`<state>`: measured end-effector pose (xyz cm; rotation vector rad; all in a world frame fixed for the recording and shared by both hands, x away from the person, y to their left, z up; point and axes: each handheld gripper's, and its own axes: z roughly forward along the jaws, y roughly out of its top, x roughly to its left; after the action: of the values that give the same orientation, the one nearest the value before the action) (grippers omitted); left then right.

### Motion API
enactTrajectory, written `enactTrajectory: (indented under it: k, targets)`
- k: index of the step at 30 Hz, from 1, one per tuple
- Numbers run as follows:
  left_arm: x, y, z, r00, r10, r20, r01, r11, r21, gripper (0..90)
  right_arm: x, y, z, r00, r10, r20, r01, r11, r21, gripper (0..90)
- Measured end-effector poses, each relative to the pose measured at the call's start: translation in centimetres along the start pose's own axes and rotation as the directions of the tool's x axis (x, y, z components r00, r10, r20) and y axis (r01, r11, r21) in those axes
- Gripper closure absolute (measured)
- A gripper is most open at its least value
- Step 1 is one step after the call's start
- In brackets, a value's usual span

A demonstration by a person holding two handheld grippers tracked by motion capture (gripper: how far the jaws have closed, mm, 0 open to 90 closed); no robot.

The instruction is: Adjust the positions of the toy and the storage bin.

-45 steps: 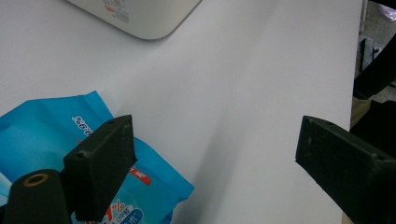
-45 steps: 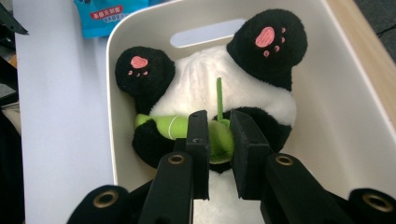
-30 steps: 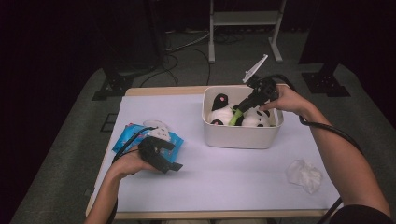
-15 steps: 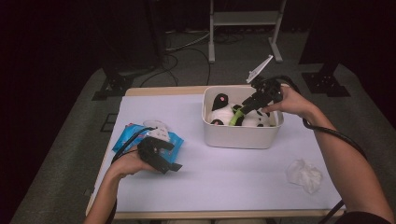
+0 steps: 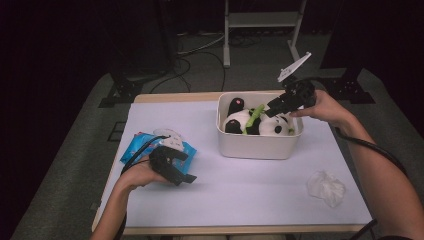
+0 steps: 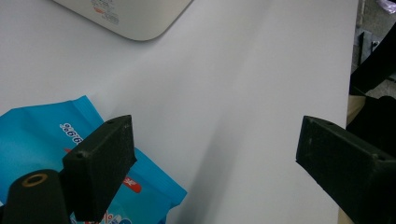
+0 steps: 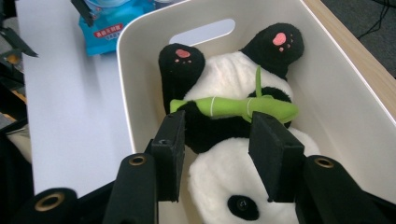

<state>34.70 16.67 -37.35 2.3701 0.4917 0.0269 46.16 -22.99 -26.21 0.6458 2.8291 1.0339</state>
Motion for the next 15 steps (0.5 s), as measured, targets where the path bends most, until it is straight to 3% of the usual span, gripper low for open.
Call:
enactTrajectory:
  k: [15]
  targets:
    - [-0.31,0.34,-0.22,0.9999,0.009,-0.004,-0.009,1.0,-0.003,10.9,1.0,-0.63,-1.08,1.0,0.001,-0.003,-0.001,1.0,-0.013,51.1]
